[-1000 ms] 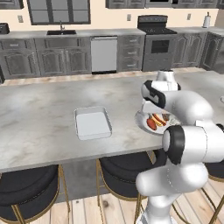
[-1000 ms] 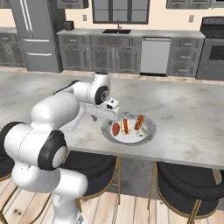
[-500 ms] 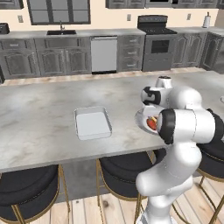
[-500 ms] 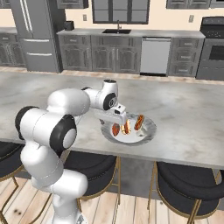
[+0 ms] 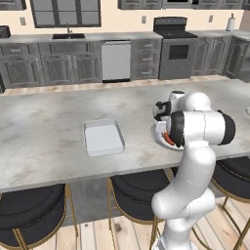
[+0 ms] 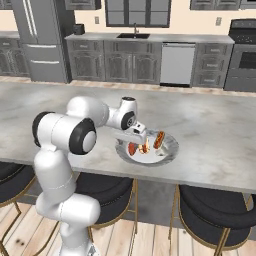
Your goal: Place one cooked food and one vegetable from the large plate to each tupperware container.
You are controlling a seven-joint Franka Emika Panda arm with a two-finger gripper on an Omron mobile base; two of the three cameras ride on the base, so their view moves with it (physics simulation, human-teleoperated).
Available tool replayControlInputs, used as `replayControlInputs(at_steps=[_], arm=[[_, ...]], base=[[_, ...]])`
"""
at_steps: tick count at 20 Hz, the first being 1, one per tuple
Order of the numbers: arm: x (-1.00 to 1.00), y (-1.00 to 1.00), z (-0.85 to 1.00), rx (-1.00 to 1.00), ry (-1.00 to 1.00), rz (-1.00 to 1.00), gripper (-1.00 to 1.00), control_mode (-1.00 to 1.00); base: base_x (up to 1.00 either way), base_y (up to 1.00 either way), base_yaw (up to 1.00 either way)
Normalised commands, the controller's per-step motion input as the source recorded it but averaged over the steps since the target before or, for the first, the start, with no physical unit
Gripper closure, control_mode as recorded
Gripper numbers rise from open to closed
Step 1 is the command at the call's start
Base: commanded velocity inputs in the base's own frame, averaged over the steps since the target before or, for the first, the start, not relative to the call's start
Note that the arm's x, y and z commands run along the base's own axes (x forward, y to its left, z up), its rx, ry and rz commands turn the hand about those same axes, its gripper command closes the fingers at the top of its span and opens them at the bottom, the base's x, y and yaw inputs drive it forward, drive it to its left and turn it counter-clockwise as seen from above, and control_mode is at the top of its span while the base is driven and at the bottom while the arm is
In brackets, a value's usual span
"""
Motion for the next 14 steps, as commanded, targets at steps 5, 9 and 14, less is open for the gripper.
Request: replayControlInputs(at_steps=[5, 9, 14], arm=[[0.30, -0.02, -0.34, 0.00, 0.00, 0.00, -1.00, -1.00], [0.15, -0.16, -0.35, 0.00, -0.01, -0.01, -1.00, -1.00], [0.00, -0.06, -0.25, 0.00, 0.00, -0.03, -1.00, -1.00]], base=[[0.00, 0.00, 0.00], [0.00, 0.00, 0.00], [0.00, 0.00, 0.00]])
